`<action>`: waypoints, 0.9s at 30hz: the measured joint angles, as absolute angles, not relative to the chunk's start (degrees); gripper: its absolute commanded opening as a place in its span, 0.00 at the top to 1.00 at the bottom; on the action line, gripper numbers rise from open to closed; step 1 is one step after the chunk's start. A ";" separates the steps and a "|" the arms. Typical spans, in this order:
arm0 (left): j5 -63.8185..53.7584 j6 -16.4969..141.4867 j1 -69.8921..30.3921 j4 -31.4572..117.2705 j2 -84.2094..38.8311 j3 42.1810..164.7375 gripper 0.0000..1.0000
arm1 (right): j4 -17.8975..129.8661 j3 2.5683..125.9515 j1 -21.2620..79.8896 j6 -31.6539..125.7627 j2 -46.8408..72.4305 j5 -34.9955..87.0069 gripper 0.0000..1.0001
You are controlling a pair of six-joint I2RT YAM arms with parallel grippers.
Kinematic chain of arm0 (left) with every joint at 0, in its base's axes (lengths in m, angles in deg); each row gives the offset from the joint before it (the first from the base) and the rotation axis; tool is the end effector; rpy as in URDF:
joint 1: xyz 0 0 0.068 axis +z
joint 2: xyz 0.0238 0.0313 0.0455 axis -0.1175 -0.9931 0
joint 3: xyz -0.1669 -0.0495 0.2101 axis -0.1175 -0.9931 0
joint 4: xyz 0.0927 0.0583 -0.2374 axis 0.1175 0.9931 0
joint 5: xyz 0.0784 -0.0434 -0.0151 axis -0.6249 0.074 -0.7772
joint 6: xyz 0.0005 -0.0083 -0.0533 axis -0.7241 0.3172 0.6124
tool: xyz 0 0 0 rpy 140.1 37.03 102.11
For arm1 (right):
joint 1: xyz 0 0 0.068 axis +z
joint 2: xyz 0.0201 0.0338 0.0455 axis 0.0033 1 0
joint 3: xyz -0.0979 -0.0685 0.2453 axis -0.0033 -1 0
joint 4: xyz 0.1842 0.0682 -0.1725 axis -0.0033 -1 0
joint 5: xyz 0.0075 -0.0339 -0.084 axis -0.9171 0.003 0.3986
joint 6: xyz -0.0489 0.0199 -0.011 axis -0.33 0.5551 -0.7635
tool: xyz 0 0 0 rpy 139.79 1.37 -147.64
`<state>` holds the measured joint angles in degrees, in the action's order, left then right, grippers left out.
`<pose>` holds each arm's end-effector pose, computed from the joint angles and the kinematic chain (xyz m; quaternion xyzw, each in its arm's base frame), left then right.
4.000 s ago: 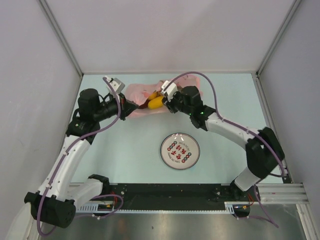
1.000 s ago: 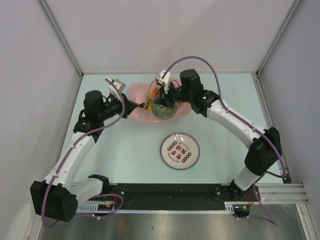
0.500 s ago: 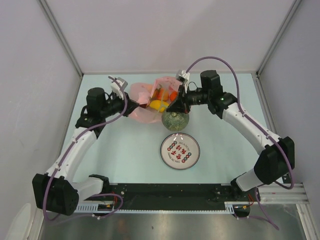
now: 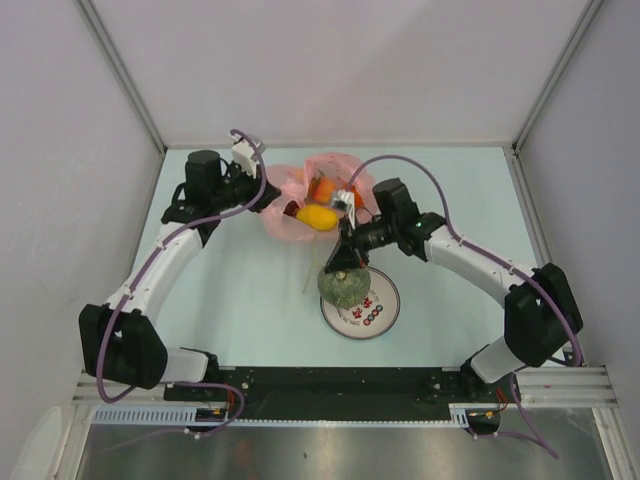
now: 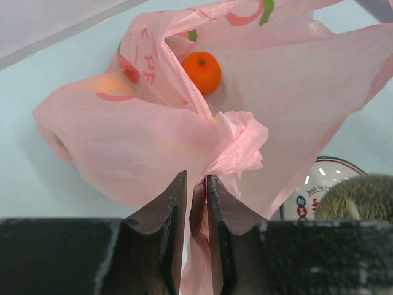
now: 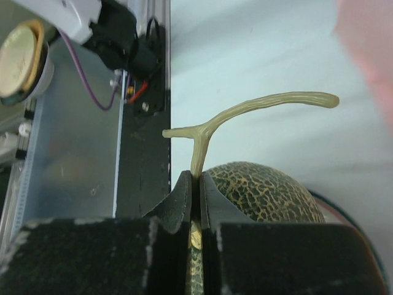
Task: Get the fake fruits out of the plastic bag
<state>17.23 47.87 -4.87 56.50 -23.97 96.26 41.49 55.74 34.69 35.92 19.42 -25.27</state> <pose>0.2975 -0.0796 0.3381 0.2465 0.7804 -0.2588 0.5131 0.2587 0.2148 0.2934 -0.4692 0.6561 0.5259 0.2698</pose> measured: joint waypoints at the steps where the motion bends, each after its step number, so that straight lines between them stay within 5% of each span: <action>1: 16.93 47.49 -4.87 56.69 -24.19 96.54 0.75 | 42.71 53.86 35.63 35.73 19.37 -24.74 1.00; 27: 12.69 41.22 -4.87 59.73 -23.73 96.11 0.71 | 65.07 38.54 38.75 39.44 19.37 -20.48 0.96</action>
<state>12.69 41.22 -4.87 59.73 -23.73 96.11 65.07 38.54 38.75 39.44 19.37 -20.48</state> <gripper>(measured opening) 0.292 0.036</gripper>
